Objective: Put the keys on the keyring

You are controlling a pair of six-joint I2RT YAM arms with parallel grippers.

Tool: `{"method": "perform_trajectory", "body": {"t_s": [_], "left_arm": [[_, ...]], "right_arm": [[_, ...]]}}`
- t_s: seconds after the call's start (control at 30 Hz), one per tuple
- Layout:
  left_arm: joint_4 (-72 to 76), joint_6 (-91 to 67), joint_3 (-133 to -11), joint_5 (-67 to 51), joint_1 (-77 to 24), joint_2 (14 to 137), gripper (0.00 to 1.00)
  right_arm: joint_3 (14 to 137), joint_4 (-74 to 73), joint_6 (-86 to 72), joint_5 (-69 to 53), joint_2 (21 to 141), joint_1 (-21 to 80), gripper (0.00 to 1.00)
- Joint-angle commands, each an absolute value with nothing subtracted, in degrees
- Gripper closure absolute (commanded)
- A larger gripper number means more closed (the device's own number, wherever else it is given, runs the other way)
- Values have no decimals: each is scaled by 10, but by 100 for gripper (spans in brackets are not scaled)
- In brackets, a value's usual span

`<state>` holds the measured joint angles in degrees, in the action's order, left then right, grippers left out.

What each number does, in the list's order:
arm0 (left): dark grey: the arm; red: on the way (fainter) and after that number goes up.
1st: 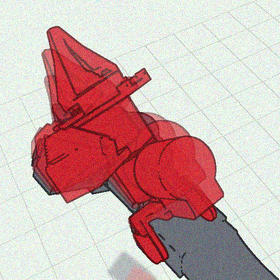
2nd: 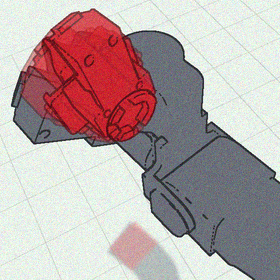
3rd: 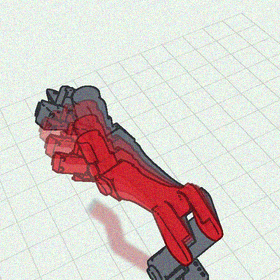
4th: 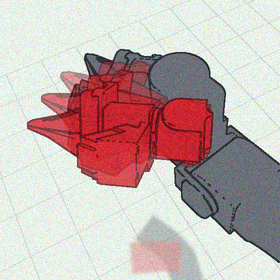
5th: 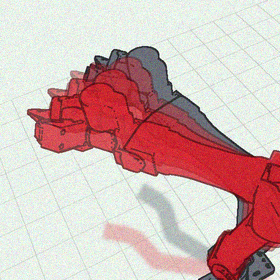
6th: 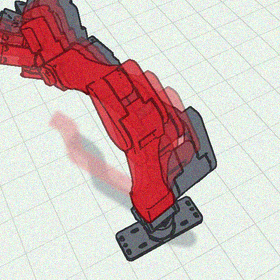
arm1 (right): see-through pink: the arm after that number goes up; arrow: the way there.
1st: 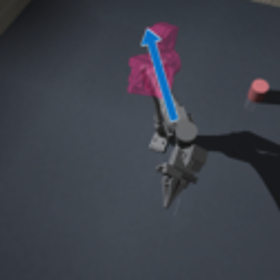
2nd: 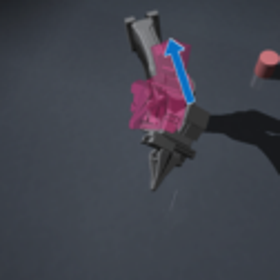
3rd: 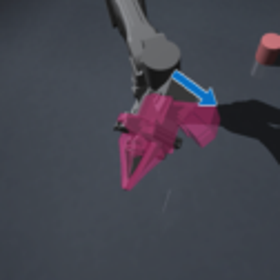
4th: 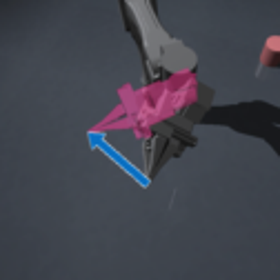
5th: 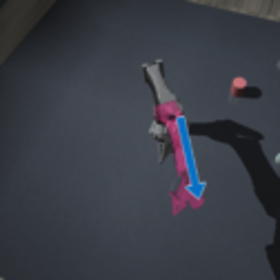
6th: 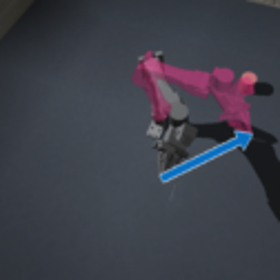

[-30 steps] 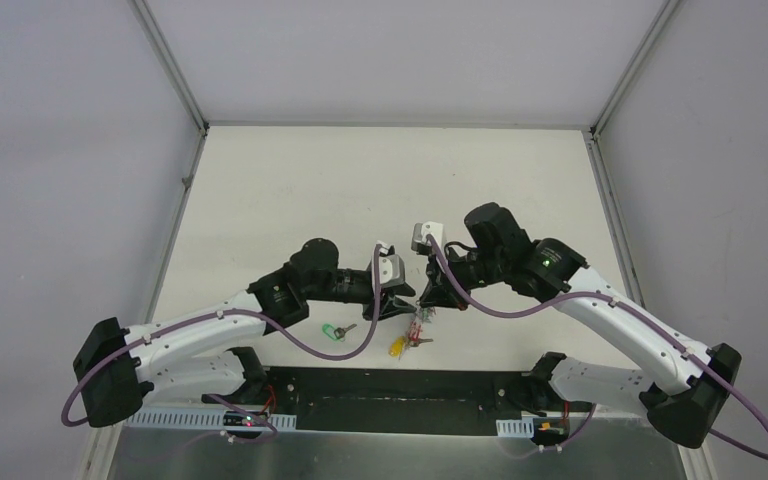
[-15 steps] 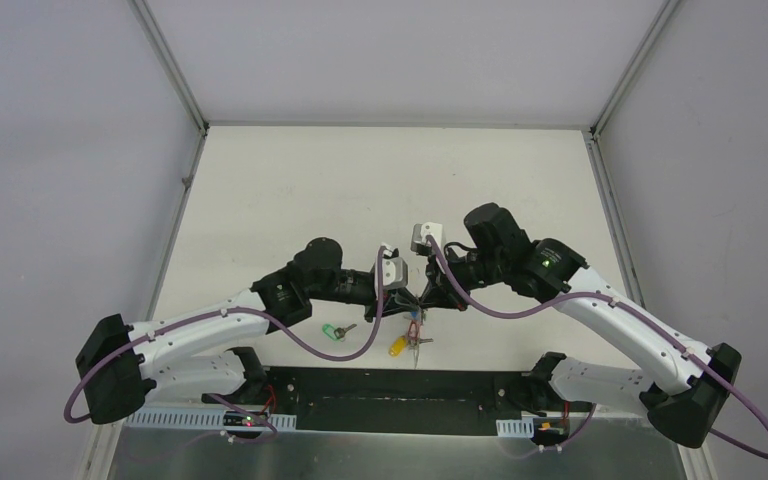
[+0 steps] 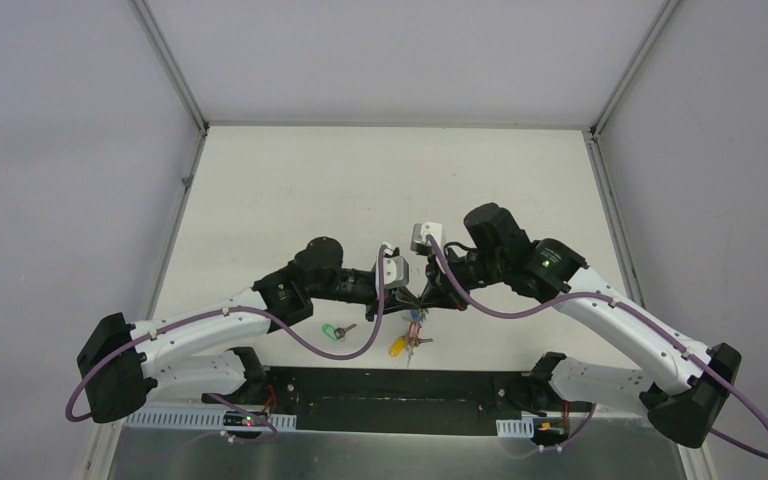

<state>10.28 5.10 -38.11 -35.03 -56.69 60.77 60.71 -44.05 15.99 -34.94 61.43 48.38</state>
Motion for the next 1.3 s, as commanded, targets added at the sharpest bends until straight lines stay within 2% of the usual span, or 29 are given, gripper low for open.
{"method": "perform_trajectory", "body": {"t_s": [0.0, 0.2, 0.3, 0.4, 0.57, 1.0, 1.27], "left_arm": [[156, 40, -390, -354, -574, 597, 100], [250, 3, -326, -315, -574, 563, 100], [327, -21, -283, -297, -574, 544, 100], [413, -29, -242, -292, -574, 528, 100], [515, -26, -197, -282, -574, 509, 100], [679, -23, -150, -286, -574, 509, 100], [693, -35, -152, -288, -574, 518, 100]], "right_arm": [[612, -402, 158, -357, 599, 488, 88], [554, -312, 142, -325, 532, 488, 52], [508, -252, 137, -307, 482, 487, 40], [472, -208, 141, -309, 438, 487, 37], [435, -169, 143, -299, 395, 487, 38], [398, -46, 105, -373, 397, 488, 67], [384, 42, 69, -417, 414, 488, 76]]}}
